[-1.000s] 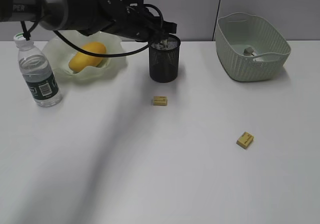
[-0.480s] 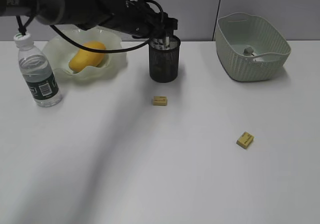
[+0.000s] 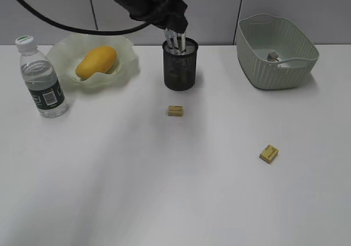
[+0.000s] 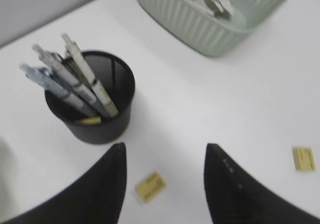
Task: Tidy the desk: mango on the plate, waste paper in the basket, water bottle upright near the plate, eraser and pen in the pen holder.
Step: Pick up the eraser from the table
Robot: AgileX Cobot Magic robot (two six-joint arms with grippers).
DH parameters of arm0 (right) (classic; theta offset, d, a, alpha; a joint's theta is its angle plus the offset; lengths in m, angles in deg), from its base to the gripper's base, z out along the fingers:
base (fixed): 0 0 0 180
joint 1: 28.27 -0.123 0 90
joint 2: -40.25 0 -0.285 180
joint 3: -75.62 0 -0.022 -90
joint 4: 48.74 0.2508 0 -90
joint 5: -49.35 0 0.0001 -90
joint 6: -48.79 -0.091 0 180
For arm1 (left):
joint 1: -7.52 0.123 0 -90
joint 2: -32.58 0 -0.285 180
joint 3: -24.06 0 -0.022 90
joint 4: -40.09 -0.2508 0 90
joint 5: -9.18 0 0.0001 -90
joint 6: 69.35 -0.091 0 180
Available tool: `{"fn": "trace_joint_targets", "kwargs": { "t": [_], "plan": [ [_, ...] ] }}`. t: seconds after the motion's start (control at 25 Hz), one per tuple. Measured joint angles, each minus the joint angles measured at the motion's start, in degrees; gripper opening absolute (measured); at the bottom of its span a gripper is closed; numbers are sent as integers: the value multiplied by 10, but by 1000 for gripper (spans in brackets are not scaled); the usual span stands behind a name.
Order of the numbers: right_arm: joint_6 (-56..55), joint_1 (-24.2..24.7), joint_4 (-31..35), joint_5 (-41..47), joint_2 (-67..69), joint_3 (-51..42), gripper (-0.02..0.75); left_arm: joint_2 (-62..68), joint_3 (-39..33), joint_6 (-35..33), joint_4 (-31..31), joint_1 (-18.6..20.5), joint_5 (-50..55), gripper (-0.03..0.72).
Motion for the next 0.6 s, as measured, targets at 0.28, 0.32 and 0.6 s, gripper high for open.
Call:
{"fn": "trace_joint_targets", "kwargs": {
  "t": [0.28,0.32,0.6],
  "plan": [
    [0,0,0,0,0,0,474,-38,1,65,-98,0,211,387],
    [0,0,0,0,0,0,474,-42,1,82,-121,0,233,387],
    [0,0,0,0,0,0,474,-82,0,180,-215,1,291,387]
  ]
}}
